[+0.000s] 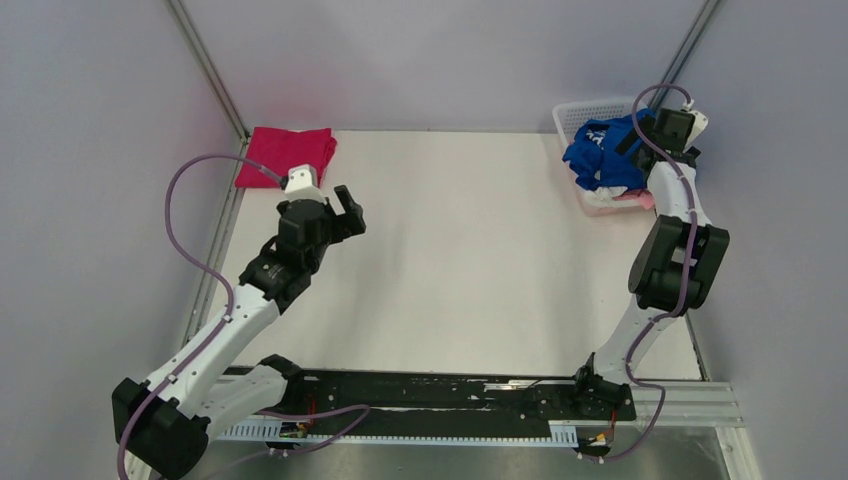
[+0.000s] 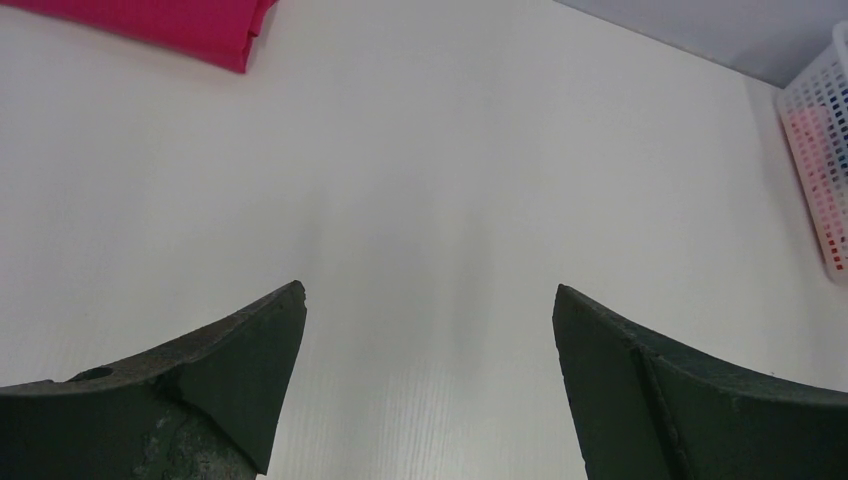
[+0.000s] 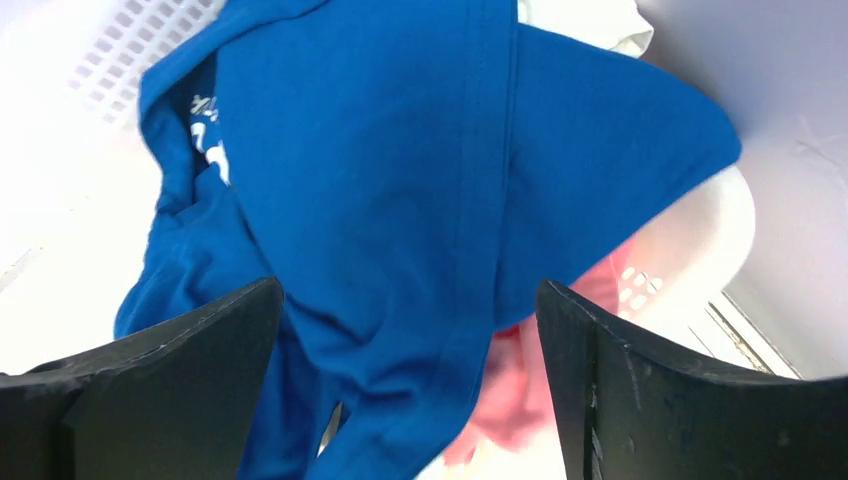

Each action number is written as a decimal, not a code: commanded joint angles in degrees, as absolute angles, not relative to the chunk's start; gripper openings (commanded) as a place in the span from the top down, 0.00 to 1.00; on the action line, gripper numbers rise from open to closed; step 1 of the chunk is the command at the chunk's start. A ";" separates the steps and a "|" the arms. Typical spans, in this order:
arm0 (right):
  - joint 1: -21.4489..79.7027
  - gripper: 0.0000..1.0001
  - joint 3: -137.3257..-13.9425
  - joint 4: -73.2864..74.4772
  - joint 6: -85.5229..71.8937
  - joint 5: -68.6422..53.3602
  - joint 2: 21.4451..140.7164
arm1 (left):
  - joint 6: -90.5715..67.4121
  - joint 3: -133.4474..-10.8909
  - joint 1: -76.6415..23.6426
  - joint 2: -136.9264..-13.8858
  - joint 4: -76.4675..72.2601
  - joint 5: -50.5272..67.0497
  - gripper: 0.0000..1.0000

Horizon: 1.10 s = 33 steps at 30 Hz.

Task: Fold and stack the t-shirts
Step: Grab crumpled tshirt from bin with the right arm

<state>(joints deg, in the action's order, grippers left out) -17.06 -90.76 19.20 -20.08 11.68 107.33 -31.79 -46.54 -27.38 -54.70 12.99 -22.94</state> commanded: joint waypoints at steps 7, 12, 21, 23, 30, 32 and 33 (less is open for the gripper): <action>-19.27 0.10 -103.58 22.68 -16.98 3.07 118.65 | -28.71 -48.24 -27.33 -58.04 9.91 -21.04 0.00; -19.31 0.20 -105.90 22.69 -16.87 -4.66 121.94 | -28.49 -49.46 -27.31 -60.21 11.09 -21.03 0.00; -19.18 0.62 -111.48 22.12 -18.94 -9.83 124.25 | -28.39 -50.27 -27.26 -61.81 11.67 -20.34 0.00; -19.12 0.71 -112.10 21.77 -19.07 -9.38 123.84 | -28.43 -50.35 -27.26 -62.04 11.62 -20.23 0.00; -19.14 0.80 -112.97 21.51 -17.20 -5.40 121.89 | -28.61 -50.66 -27.28 -62.85 11.68 -19.80 0.00; -19.14 0.79 -113.26 21.48 -16.24 -4.11 121.26 | -28.72 -50.77 -27.31 -63.11 11.76 -19.65 0.00; -19.08 0.78 -113.41 21.45 -15.93 -3.40 120.95 | -28.73 -50.83 -27.32 -63.28 11.82 -19.48 0.00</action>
<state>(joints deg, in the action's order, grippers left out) -19.42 -109.89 23.94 -17.98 -6.20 123.90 -29.23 -48.18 -27.38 -62.94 12.53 -19.75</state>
